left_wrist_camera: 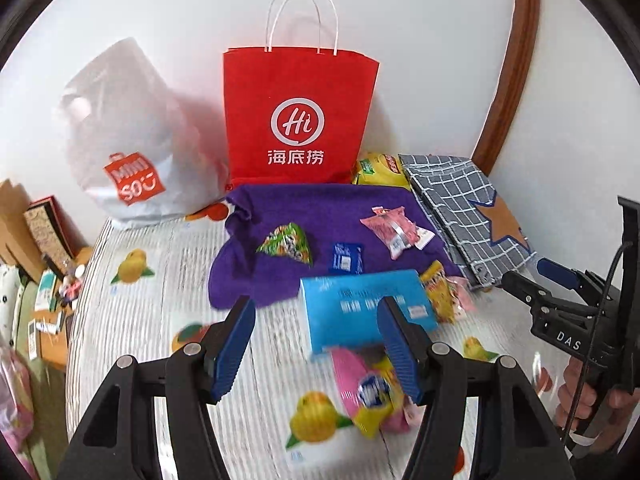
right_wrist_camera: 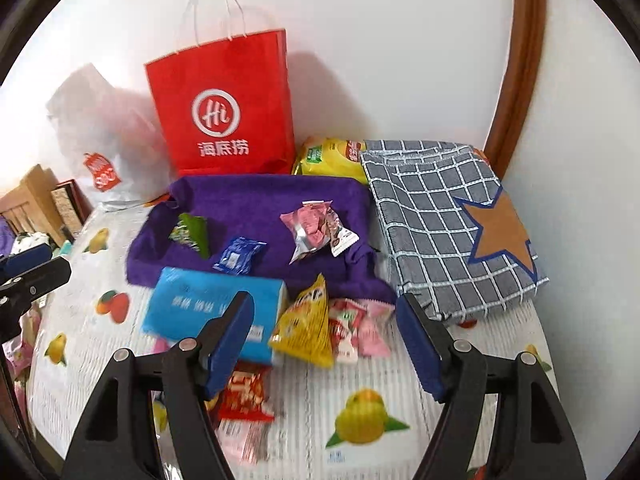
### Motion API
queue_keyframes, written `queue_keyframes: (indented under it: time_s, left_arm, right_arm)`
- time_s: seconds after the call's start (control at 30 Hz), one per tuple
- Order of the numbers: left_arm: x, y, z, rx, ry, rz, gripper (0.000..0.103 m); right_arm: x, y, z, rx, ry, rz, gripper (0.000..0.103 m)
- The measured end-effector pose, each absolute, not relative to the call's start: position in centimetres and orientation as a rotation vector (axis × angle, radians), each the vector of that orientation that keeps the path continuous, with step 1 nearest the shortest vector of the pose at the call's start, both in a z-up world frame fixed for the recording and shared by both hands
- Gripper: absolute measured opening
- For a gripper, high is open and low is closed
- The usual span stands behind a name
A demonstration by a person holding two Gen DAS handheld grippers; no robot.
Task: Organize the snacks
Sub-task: 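Withdraw both open tools from the towel back over the remaining snacks, then grasp the yellow chip bag with the right tool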
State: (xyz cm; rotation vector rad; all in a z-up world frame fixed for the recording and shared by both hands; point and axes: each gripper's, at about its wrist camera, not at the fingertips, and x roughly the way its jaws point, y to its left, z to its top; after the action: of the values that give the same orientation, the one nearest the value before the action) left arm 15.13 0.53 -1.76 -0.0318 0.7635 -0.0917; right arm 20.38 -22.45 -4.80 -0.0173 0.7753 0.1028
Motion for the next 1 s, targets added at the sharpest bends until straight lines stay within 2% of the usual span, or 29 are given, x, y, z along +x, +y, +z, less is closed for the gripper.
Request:
queue_keyframes:
  time_s: [0.2,0.4,0.7,1.0]
  left_arm:
    - [11.8,0.4,-1.8,-0.063,0.733,-0.103,0.062]
    - [10.1,0.5,-2.8,-0.094,0.735,-0.094,0.062]
    - [10.7,1.8,-5.9,-0.136,0.801,-0.099,0.062]
    - [13.9,2.5,-7.3,-0.139,0.834,-0.086,0.062]
  right_arm:
    - [16.5,-22.5,-5.1,-0.092,0.746,0.108,0.075]
    - [14.1,-23.3,-5.9,-0.025,0.73,0.154,0.075]
    - [15.2,-24.2,-9.9,0.033,0.829,0.203,0.075]
    - [19.0,-25.3,-11.8,0.052,0.838,0.167,0.053]
